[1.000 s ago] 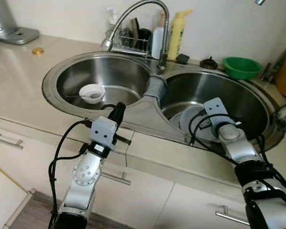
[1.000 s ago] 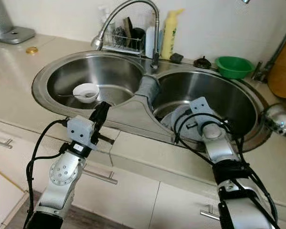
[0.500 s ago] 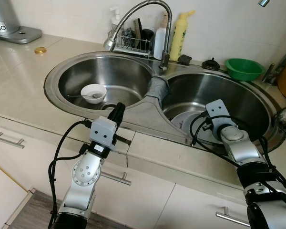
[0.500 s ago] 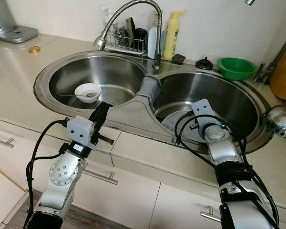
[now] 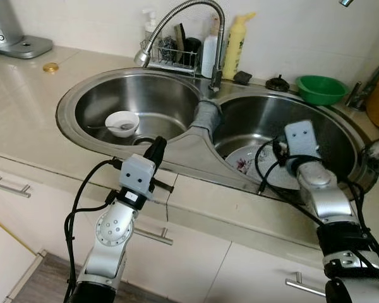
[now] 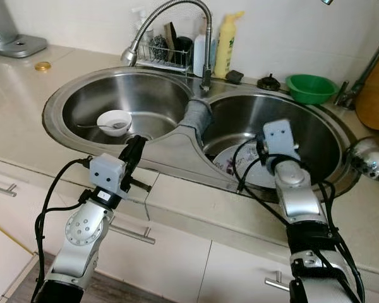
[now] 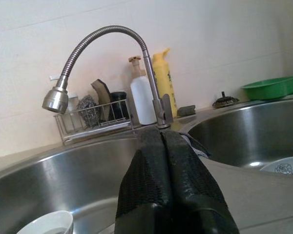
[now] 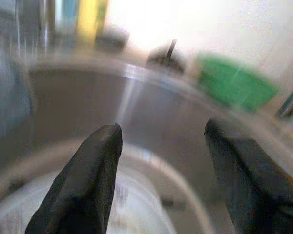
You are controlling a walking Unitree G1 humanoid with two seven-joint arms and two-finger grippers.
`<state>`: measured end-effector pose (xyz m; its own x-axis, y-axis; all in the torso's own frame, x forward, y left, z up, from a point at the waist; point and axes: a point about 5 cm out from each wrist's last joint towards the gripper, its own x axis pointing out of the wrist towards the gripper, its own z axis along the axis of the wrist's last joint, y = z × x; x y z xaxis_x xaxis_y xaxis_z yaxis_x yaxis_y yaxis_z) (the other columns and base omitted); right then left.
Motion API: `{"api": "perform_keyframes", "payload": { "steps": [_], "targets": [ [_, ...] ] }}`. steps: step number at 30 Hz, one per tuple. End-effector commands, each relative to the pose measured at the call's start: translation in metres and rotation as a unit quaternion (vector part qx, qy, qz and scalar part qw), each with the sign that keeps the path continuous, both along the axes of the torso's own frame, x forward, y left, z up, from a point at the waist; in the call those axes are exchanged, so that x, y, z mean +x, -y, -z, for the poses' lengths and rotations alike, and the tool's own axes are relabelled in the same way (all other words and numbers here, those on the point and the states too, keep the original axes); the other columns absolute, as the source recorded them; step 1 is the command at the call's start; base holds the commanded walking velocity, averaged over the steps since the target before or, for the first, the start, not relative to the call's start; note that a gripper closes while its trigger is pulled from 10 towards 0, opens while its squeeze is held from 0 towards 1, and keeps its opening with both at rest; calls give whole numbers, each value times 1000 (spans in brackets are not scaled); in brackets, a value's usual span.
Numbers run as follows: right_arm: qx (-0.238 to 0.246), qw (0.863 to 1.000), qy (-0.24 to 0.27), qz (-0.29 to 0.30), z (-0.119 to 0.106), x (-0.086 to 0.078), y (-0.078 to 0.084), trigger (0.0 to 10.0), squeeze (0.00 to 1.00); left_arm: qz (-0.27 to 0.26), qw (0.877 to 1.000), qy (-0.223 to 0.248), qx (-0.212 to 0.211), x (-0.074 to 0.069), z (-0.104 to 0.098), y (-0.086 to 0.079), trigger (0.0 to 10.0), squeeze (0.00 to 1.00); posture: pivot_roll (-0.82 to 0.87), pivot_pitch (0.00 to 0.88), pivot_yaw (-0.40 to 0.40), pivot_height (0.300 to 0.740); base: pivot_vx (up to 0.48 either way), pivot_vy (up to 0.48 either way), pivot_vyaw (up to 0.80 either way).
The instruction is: Kitchen organization
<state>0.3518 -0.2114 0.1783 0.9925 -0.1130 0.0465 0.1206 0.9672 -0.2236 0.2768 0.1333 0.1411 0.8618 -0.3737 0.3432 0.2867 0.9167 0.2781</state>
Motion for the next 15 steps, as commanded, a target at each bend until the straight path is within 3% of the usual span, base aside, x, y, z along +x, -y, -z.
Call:
{"api": "perform_keyframes", "payload": {
  "steps": [1,6,12,13,15],
  "targets": [
    [22,996,80,24,-24,-7,6,10000,1000,2,1000,-12,-3,0,3,1,10000,0,133,0,-56,740,0,0,0],
    [24,987,156,42,-48,-19,5,10000,1000,3,1000,-14,-6,0,3,0,10000,0,133,0,-56,740,0,0,0],
    [7,980,191,45,-55,-31,-4,10000,1000,4,1000,-17,-7,1,4,0,10000,0,128,0,-54,740,0,0,0],
    [6,981,190,45,-53,-32,-5,10000,0,4,1000,-17,-8,1,4,0,10000,0,128,0,-54,740,0,0,0],
    [6,982,183,41,-49,-33,-8,10000,0,5,1000,-18,-8,1,4,1,10000,0,128,0,-56,740,0,0,0]
  ]
}}
